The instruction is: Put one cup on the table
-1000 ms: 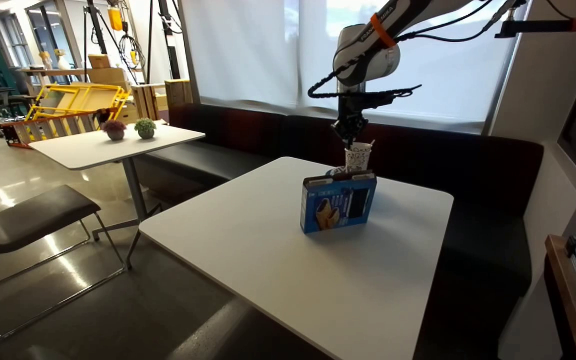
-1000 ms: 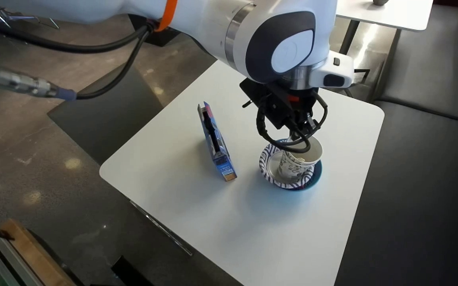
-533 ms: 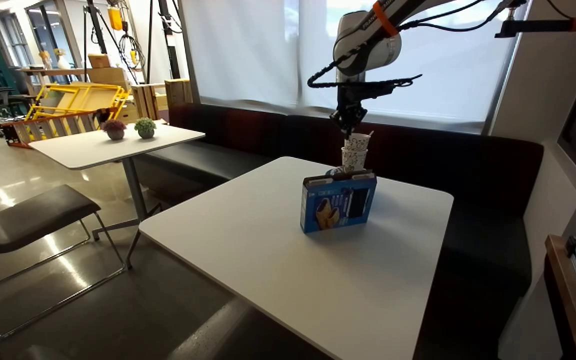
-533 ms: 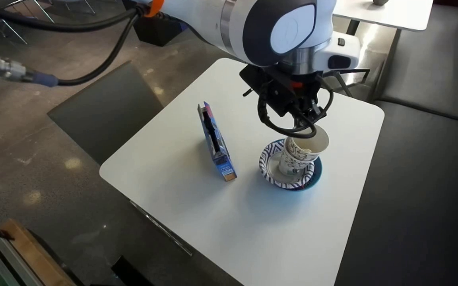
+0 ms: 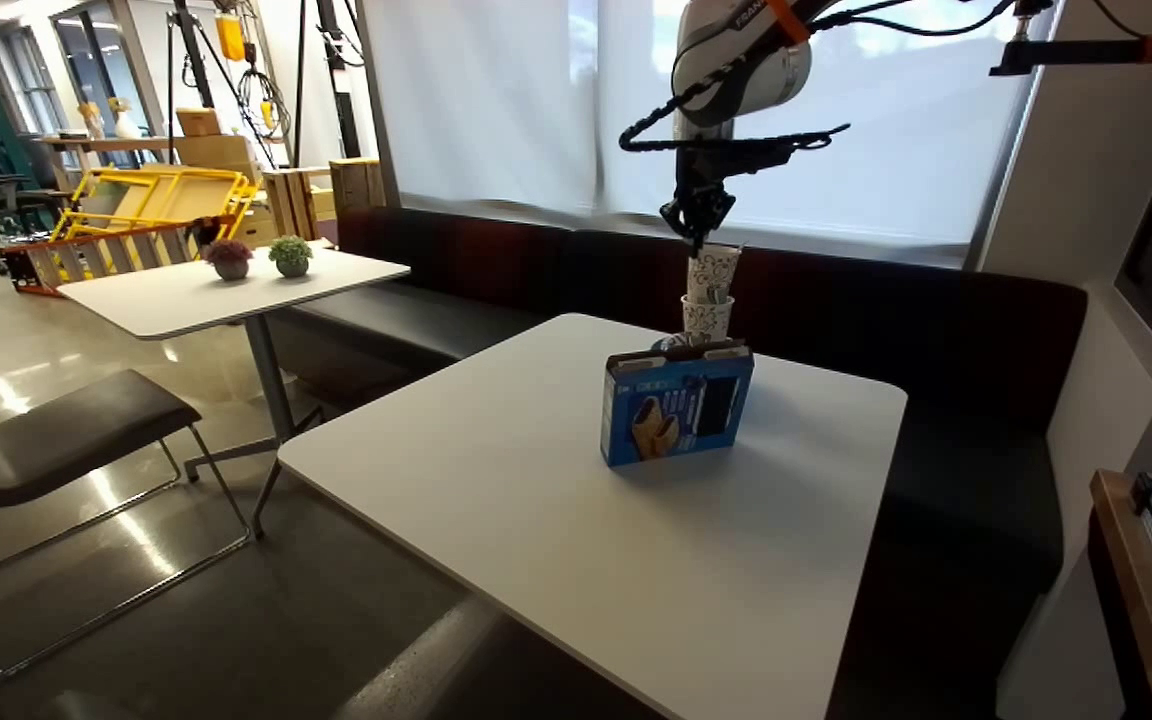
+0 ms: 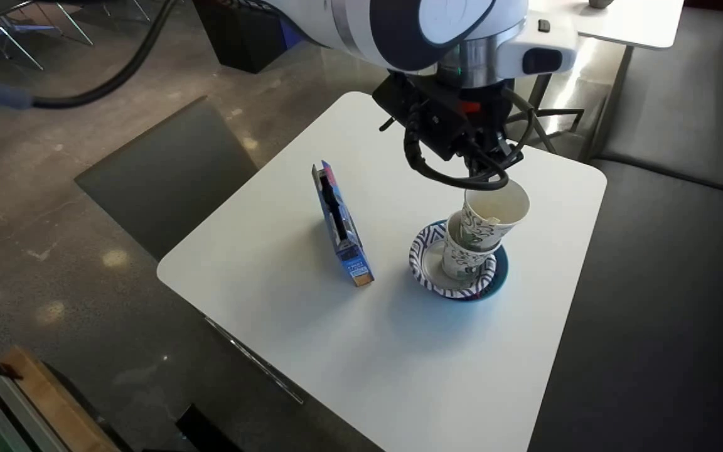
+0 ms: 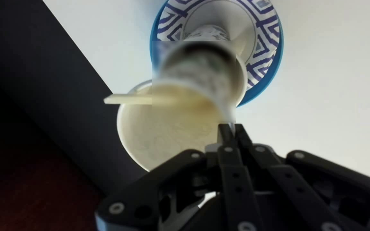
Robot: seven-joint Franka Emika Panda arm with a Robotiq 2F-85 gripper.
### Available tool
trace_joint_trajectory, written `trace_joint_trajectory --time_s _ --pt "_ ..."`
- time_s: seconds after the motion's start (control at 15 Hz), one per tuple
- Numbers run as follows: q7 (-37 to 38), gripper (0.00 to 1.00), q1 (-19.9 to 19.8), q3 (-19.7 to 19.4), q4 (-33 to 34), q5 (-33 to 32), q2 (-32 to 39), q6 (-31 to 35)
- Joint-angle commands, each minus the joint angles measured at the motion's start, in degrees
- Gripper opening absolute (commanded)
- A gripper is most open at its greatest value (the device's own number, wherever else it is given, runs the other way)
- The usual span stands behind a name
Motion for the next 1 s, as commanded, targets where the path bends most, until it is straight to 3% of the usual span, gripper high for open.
trace_joint_trajectory --time_s 0.0,0.73,0.93 --pt "0.9 0.01 1.1 -0.7 -4.4 -2.0 -3.9 1.1" --pt "0.2 0.01 2.0 0.4 -10.6 -3.1 -11.7 1.1" --pt "-4.2 0.01 2.3 2.8 -15.0 -2.0 -14.4 6.6"
